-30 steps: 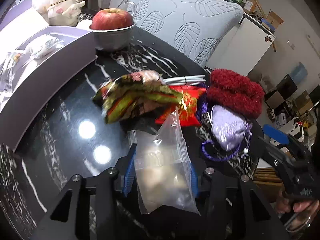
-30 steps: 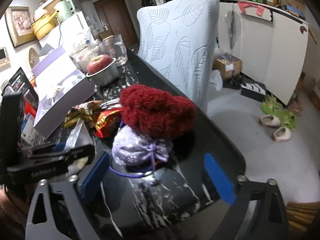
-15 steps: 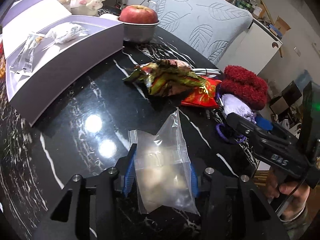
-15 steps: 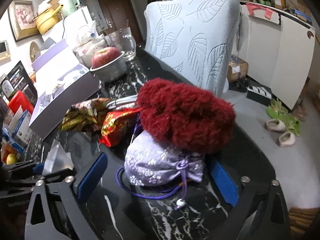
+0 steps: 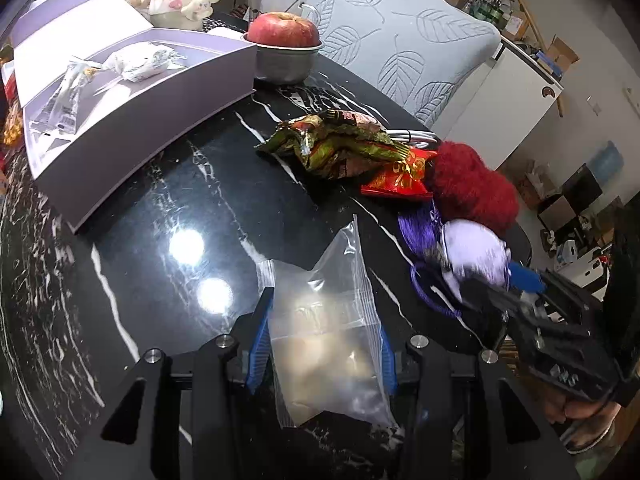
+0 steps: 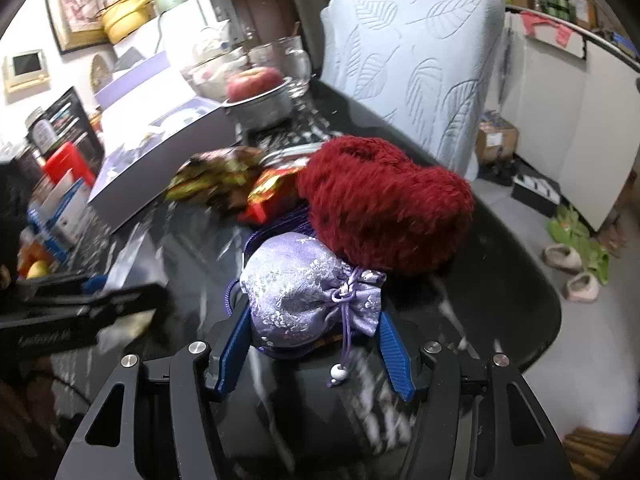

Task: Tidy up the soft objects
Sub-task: 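Grasp the lavender drawstring sachet with the right gripper while the left holds the clear bag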

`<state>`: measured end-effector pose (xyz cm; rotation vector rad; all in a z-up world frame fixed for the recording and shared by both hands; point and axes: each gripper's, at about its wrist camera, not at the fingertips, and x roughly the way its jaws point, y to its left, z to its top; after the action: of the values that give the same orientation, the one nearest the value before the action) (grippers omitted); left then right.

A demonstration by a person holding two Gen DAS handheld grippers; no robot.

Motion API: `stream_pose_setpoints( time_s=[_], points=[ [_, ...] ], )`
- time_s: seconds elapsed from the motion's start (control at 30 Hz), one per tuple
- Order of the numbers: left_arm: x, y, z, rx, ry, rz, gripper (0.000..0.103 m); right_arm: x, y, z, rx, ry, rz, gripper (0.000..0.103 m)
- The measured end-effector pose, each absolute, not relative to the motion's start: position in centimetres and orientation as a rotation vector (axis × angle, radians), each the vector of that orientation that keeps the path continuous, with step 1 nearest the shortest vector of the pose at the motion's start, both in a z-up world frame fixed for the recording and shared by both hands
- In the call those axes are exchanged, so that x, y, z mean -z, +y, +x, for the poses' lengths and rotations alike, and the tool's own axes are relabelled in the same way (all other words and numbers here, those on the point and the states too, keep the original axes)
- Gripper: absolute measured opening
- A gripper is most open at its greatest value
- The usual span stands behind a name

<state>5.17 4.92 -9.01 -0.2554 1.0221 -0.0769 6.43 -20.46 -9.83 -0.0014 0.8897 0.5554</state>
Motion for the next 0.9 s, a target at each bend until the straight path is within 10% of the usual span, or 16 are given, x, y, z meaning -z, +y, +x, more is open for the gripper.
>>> stream_pose_setpoints(
  time_s=[0.17,0.43,0.6,0.9],
  points=[
    [9.1,5.3,4.5,0.062,1.023,-0.258,0.044,9.7,-20.4,4.5,-0.606,0.908,-0.020,0.093],
    [9.1,5.9,3.8,0.040,1.023,-0.262,0.044,10.4,-17.5,3.9,-0.586,0.867,-0.108,0.102],
    [9.1,6.0,3.6,0.038,1.026,-0.260,0.044,10.9,-15.9,3.4,-0.515,0.816,-0.236,0.064],
    [8.3,5.1,2.6,0.071,1.006,-0.245,0.044,10.4,-17.9,3.3,-0.522,0.834,-0.145,0.054]
  ],
)
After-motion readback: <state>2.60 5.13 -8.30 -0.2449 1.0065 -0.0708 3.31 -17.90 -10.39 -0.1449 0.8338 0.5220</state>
